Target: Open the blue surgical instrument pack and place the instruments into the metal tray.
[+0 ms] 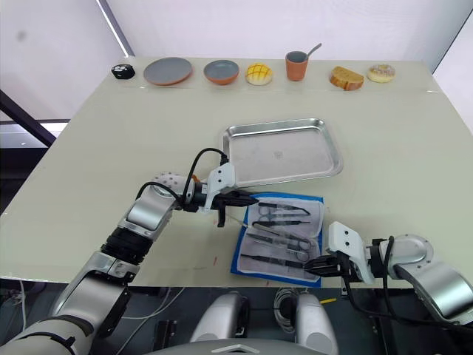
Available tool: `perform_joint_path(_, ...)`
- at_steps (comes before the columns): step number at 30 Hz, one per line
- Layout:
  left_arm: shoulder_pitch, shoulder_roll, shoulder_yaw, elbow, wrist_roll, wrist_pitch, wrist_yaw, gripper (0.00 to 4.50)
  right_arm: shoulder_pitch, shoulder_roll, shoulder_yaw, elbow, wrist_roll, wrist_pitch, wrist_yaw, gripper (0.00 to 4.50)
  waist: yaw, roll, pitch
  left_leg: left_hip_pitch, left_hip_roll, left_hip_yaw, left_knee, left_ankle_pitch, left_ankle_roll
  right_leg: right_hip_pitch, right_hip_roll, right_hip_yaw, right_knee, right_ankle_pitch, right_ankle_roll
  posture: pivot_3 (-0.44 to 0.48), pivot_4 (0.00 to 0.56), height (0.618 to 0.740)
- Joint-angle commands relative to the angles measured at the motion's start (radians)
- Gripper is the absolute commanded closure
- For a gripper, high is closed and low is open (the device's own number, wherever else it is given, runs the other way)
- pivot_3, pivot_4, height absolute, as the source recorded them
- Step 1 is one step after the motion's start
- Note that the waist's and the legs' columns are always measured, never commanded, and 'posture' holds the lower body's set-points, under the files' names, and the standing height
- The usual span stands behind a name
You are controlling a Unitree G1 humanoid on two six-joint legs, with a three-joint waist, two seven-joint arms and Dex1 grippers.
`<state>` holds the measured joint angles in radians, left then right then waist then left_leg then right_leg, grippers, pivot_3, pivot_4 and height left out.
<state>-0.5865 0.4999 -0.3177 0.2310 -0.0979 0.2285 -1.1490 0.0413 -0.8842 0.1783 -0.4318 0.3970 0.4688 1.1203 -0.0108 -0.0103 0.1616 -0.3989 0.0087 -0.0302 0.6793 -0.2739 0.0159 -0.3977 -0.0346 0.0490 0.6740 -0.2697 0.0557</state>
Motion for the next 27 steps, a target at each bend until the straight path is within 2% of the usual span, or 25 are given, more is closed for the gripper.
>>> perform_joint_path(1,0.009,0.008,0.012,-0.021,-0.011,0.023,-0.011,4.5,0.003,0.019,-0.007,0.012,-0.008,-0.029,-0.008,4.47,0.0,0.0,0.0,0.0,0.0,0.0,0.0,0.0,0.0,0.0,0.0,0.0,0.0,0.0,0.0,0.0,0.15,0.74)
perform_joint_path(3,0.012,0.017,0.014,-0.026,-0.012,0.023,-0.017,3.88,0.001,0.023,-0.012,0.017,-0.001,-0.036,0.0,4.5,0.0,0.0,0.0,0.0,0.0,-0.001,0.0,0.0,0.0,0.001,0.0,-0.001,0.0,0.0,0.0,0.0,0.15,0.74)
perform_joint_path(4,0.014,0.02,0.017,-0.029,-0.013,0.025,-0.017,3.77,-0.001,0.025,-0.015,0.019,0.001,-0.039,0.003,4.5,-0.001,0.0,0.0,0.0,0.0,-0.001,0.001,0.0,0.0,0.001,0.0,-0.001,0.0,0.0,0.0,0.0,0.15,0.74)
perform_joint_path(7,0.021,0.017,0.048,-0.041,-0.031,0.01,0.007,2.26,-0.006,0.027,-0.028,0.023,0.015,-0.045,0.014,4.5,-0.002,0.0,0.0,0.0,0.0,-0.001,0.001,0.0,0.0,0.001,0.0,-0.001,0.0,0.0,0.0,0.0,0.15,0.74)
perform_joint_path(8,0.023,0.014,0.059,-0.046,-0.039,0.007,0.013,2.09,-0.007,0.028,-0.032,0.024,0.019,-0.047,0.015,4.5,-0.002,0.0,0.0,0.0,0.0,-0.001,0.001,0.0,0.0,0.001,0.0,-0.002,0.0,0.0,0.0,0.0,0.15,0.74)
perform_joint_path(9,0.027,0.017,0.069,-0.059,-0.057,0.014,0.002,1.55,-0.007,0.027,-0.037,0.022,0.027,-0.049,0.022,4.5,-0.002,0.0,0.0,0.0,0.0,-0.001,0.001,0.0,0.0,0.001,0.0,-0.002,0.0,0.0,0.0,0.0,0.15,0.74)
perform_joint_path(10,0.034,0.023,0.078,-0.072,-0.068,0.018,-0.007,1.24,-0.007,0.026,-0.042,0.02,0.034,-0.051,0.025,4.5,-0.001,0.0,0.0,0.0,0.0,-0.001,0.001,0.0,0.0,0.001,0.0,-0.002,0.0,0.0,0.0,0.0,0.15,0.74)
perform_joint_path(15,0.078,0.055,0.12,-0.131,-0.121,0.031,-0.04,1.24,-0.016,0.022,-0.076,0.001,0.086,-0.04,0.047,4.5,-0.003,0.0,0.0,0.0,0.001,-0.002,0.001,0.0,0.0,0.001,0.0,-0.002,0.0,0.0,0.0,0.0,0.15,0.74)
perform_joint_path(23,0.162,0.102,0.226,-0.244,-0.271,0.106,-0.079,1.24,-0.02,0.02,-0.148,-0.034,0.184,0.002,0.048,4.5,-0.002,0.0,0.0,0.0,0.002,-0.002,0.001,0.0,0.0,0.001,0.0,-0.002,-0.001,0.0,0.0,0.0,0.15,0.74)
perform_joint_path(24,0.182,0.116,0.245,-0.262,-0.291,0.11,-0.088,1.16,-0.023,0.028,-0.16,-0.033,0.185,-0.01,0.043,4.09,-0.002,0.0,0.0,0.0,0.002,-0.002,0.001,0.0,0.0,0.001,0.0,-0.002,-0.001,0.0,0.0,0.0,0.15,0.74)
perform_joint_path(25,0.2,0.129,0.261,-0.276,-0.31,0.115,-0.097,1.16,-0.026,0.036,-0.169,-0.031,0.183,-0.022,0.035,3.97,-0.002,0.0,0.0,0.0,0.002,-0.002,0.001,0.0,0.0,0.001,0.0,-0.002,-0.001,0.0,0.0,0.0,0.15,0.74)
perform_joint_path(27,0.253,0.171,0.321,-0.31,-0.369,0.133,-0.132,1.16,-0.029,0.048,-0.187,-0.016,0.179,-0.044,0.028,2.86,-0.002,0.0,0.0,0.0,0.002,-0.002,0.001,0.0,0.0,0.001,0.0,-0.002,-0.001,0.0,0.0,0.0,0.15,0.74)
